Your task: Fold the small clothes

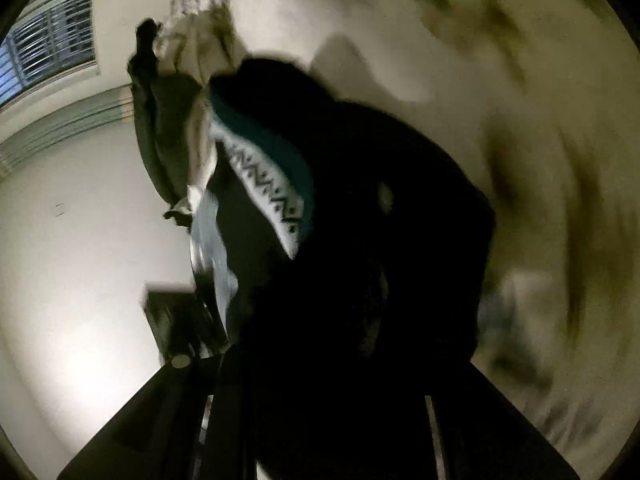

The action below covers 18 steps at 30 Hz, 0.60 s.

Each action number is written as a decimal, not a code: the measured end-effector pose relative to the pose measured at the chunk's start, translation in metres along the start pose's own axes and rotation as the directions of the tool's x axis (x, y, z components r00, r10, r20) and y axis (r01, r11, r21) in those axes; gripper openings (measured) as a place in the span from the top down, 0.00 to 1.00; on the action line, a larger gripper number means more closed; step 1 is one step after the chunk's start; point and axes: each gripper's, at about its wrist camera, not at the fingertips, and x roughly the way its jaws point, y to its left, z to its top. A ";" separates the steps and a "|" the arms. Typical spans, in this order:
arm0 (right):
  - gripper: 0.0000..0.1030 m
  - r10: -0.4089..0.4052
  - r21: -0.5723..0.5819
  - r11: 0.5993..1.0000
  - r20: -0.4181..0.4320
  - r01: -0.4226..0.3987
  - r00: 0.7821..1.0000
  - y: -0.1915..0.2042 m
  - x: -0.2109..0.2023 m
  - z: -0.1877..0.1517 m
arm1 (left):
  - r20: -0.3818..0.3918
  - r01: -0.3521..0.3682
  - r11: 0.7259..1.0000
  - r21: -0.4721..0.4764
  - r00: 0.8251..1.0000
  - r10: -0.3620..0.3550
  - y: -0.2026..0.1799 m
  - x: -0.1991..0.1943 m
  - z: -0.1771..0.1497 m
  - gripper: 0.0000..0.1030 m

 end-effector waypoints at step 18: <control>0.42 -0.397 -0.199 0.896 0.044 0.398 0.917 -0.010 -0.065 -0.027 | 0.142 -0.603 0.798 -0.004 0.790 0.597 0.023 -0.079 -0.172 0.33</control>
